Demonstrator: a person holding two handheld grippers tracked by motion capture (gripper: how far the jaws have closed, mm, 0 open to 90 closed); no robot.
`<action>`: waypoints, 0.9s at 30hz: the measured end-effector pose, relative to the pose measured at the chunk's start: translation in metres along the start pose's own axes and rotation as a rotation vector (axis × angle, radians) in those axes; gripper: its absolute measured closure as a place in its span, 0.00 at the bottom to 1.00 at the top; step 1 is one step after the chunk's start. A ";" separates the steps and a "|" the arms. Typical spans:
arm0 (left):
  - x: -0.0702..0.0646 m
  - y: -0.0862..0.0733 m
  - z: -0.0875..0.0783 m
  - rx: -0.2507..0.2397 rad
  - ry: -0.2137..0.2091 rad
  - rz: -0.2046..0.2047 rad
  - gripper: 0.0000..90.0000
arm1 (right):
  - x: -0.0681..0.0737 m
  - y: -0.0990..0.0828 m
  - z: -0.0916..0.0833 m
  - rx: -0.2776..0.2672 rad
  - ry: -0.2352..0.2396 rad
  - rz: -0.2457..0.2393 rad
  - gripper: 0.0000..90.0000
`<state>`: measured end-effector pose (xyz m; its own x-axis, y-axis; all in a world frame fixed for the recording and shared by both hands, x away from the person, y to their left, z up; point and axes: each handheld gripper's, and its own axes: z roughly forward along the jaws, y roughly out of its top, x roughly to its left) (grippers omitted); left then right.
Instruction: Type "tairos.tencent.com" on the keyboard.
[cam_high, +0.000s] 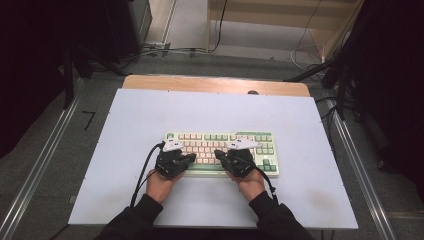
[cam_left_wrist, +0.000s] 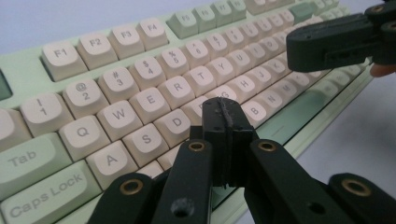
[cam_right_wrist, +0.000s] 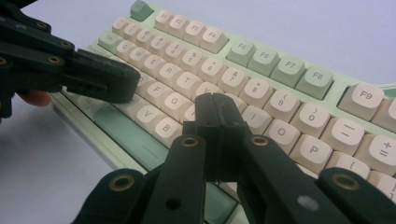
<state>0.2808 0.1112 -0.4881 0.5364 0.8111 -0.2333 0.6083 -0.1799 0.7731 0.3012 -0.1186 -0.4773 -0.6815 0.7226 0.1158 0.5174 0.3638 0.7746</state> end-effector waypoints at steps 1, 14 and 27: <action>0.001 0.000 -0.001 -0.008 0.001 -0.004 1.00 | 0.000 0.000 0.000 0.000 -0.001 0.001 0.97; 0.010 0.007 -0.003 -0.072 0.044 -0.059 1.00 | 0.001 0.000 0.001 0.002 0.002 0.001 0.97; 0.015 0.010 0.006 -0.071 0.099 -0.071 1.00 | 0.002 0.000 0.001 0.003 0.005 -0.001 0.97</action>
<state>0.2983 0.1187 -0.4874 0.4314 0.8718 -0.2322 0.5975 -0.0833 0.7975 0.2999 -0.1163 -0.4779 -0.6845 0.7193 0.1184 0.5187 0.3663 0.7725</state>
